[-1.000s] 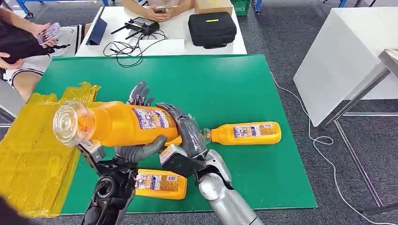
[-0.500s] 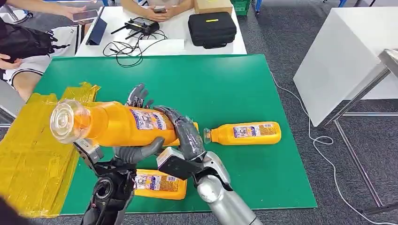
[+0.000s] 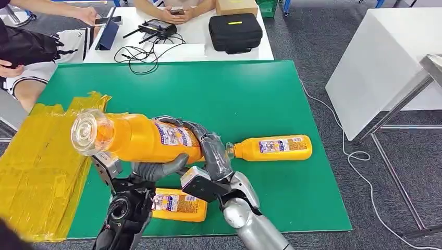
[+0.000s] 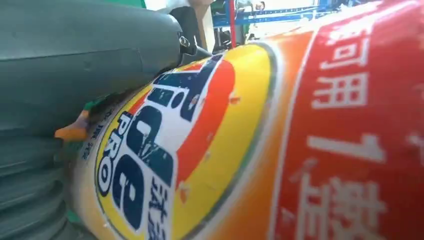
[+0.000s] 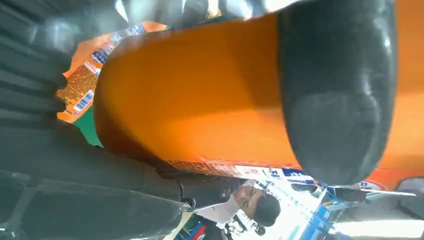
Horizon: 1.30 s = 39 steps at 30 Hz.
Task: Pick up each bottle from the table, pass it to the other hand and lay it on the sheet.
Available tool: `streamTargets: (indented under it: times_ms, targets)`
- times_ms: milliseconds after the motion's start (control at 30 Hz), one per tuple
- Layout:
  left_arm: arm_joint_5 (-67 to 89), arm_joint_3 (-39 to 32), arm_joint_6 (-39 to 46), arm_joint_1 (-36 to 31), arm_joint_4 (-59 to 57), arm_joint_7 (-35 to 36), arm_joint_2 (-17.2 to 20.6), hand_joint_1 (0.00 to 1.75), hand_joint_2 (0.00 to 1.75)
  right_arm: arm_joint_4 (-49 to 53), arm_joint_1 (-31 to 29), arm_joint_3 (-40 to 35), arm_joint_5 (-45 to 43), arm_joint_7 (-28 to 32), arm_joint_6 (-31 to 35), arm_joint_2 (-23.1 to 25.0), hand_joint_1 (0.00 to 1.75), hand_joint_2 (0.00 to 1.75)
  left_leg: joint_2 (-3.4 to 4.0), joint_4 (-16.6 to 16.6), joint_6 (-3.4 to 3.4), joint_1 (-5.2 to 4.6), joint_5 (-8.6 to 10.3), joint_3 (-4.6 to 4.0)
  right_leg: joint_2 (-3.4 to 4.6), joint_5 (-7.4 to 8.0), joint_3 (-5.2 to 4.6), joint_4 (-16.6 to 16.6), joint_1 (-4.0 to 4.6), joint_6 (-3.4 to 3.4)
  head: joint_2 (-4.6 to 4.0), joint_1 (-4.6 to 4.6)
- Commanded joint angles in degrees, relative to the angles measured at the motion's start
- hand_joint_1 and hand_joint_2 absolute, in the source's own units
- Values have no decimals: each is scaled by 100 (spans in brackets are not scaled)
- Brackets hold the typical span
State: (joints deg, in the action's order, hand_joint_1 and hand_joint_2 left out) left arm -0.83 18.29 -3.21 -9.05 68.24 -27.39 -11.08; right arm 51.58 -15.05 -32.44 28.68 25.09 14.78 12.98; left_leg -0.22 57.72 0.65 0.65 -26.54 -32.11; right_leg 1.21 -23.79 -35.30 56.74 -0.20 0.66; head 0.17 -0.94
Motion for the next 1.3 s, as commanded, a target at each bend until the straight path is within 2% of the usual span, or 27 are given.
streamTargets:
  times_ms: [33, 67, 100, 133, 233, 367, 433, 500, 533, 567, 600, 733, 800, 900, 933, 967, 1000, 1033, 1067, 1167, 1200, 1233, 1267, 1300]
  targets:
    - [-83, -156, 107, -295, -298, 38, 142, 175, 175, 347, 82, 71, -27, -1, 77, -383, 175, 175, -17, -12, 1, 4, -4, 27, -28, -9, 35, -14, 6, 2, -2, -2]
    - [-94, -195, 145, -258, -231, 30, 135, 175, 175, 525, 167, 133, -29, -16, 149, -403, 175, 175, -11, -8, 1, 2, -2, 15, -19, -5, 20, -9, 3, 2, 0, 2]
    - [-41, -239, 247, -181, -123, -22, 163, 175, 175, 768, 287, 193, 12, 11, 197, -452, 154, 175, -14, -14, 1, 3, -5, 31, -26, -9, 37, -15, 5, 3, 0, 0]
    - [14, -282, 323, -92, -3, -79, 214, 175, 175, 1021, 426, 260, 31, 42, 272, -498, 0, 175, -9, -10, 1, 2, -4, 22, -18, -7, 26, -10, 3, 2, 0, 0]
    - [413, -533, 752, -28, 218, -173, 375, 175, 175, 1899, 844, 576, -84, 48, 341, -689, 0, 175, -10, -14, 1, 3, -8, 31, -22, -11, 37, -15, 5, 2, 0, 2]
    - [2047, -888, 2285, -234, 419, 51, 454, 175, 175, 3022, 1432, 1174, -103, 30, 355, -852, 0, 175, -21, -4, 1, 5, -8, 18, -32, -14, 27, -6, 7, 2, 0, 0]
    - [2074, -960, 2253, -253, 469, 88, 469, 175, 175, 3156, 1520, 1256, -41, 24, 322, -866, 0, 175, -29, -2, 2, 4, -6, 10, -40, -13, 23, -4, 6, 3, 0, 2]
    - [3168, -1069, 3132, -338, 448, 294, 518, 175, 175, 3352, 1684, 1414, 70, 67, 410, -844, 0, 175, -14, -4, 2, 2, -7, 12, -27, -10, 20, -4, 3, 2, 0, 0]
    - [3392, -1112, 3244, -360, 483, 381, 521, 175, 175, 3426, 1733, 1454, 126, 67, 413, -846, 0, 0, -13, -2, 1, 2, -5, 4, -23, -7, 13, -3, 3, 2, 0, 0]
    - [4123, -1235, 3651, -429, 455, 626, 556, 175, 175, 3554, 1818, 1563, 178, 29, 422, -816, 0, 0, -22, -6, 1, 5, -10, 23, -37, -14, 36, -8, 7, 2, 0, 0]
    - [4463, -1346, 3839, -491, 437, 728, 552, 175, 175, 3641, 1862, 1619, 190, 2, 390, -802, 0, 0, -19, -2, 1, 0, -2, 1, -28, -7, 10, -1, 1, 1, 0, 0]
    - [4479, -1407, 3790, -523, 434, 728, 553, 175, 175, 3690, 1876, 1641, 205, -16, 350, -797, 0, 0, -11, -5, 0, 3, -5, 10, -24, -7, 18, -5, 4, 1, 0, 0]
    - [6175, -1560, 4321, -669, 188, 1489, 624, 175, 175, 3692, 1840, 1688, 209, -21, 393, -765, 0, 0, -9, -6, 0, 2, -5, 14, -21, -7, 20, -5, 3, 1, 0, 0]
    - [8835, -2321, 4321, -780, 208, 2835, 766, 175, 175, 3770, 1807, 1835, 371, -110, 493, -755, 0, 0, -1, -3, -1, 3, -4, 8, -12, -3, 11, -4, 4, 0, 0, 0]
    - [9083, -2300, 4166, -823, 70, 3237, 1044, 175, 175, 3757, 1798, 1932, 563, -171, 636, -736, 0, 175, 5, -6, -2, 5, -8, 22, -10, -5, 23, -7, 7, 0, 0, 2]
    - [9083, -2096, 3909, -837, 6, 3642, 1307, 175, 175, 3739, 1795, 1994, 748, -222, 759, -727, 0, 175, 12, -9, -2, 2, -4, 16, 1, -1, 13, -6, 3, -2, 0, 0]
    - [9083, -1691, 3646, -908, -188, 4314, 1876, 175, 175, 3696, 1811, 2083, 917, -295, 853, -744, 0, 175, 13, -15, -3, 4, -7, 32, -2, -4, 29, -11, 5, -2, 0, 0]
    - [9083, -1684, 3698, -1005, -467, 4479, 2010, 175, 175, 3647, 1841, 2160, 921, -290, 850, -746, 0, 175, 8, -13, -3, 3, -4, 25, -4, -3, 24, -9, 3, -2, 0, 2]
    - [9083, -1858, 3795, -1052, -611, 4297, 1986, 175, 175, 3624, 1857, 2191, 925, -253, 837, -741, 0, 175, 8, -20, -5, 5, -5, 38, -6, -4, 36, -14, 7, -4, 0, 2]
    - [9083, -1874, 3767, -1051, -629, 4369, 2009, 175, 175, 3618, 1868, 2179, 925, -245, 828, -731, 0, 175, 0, -16, -5, 10, -4, 38, -12, -7, 36, -13, 14, -3, 0, 0]
    - [8985, -2171, 3703, -1121, -756, 4276, 1834, 175, 175, 3654, 1920, 2228, 910, -242, 826, -699, 0, 175, 1, -10, -4, 10, -3, 30, -8, -6, 26, -7, 15, -2, -2, -2]
    - [8960, -2504, 3667, -1243, -998, 4026, 1812, 175, 175, 3712, 1990, 2283, 903, -216, 799, -674, 0, 175, -4, -15, -4, 14, -5, 39, -17, -9, 38, -14, 20, -1, 0, 0]
    - [9083, -2459, 3444, -1401, -1442, 4384, 2145, 175, 175, 3746, 2040, 2316, 896, -202, 754, -662, 0, 175, -14, -10, -7, 10, 3, 25, -23, -8, 28, -8, 15, 2, 0, 0]
    - [9083, -2536, 3333, -1647, -2009, 4434, 2347, 175, 175, 3752, 2070, 2346, 896, -192, 748, -669, 0, 175, -8, -8, -11, 11, 6, 18, -15, -5, 19, -6, 15, 0, 0, 2]
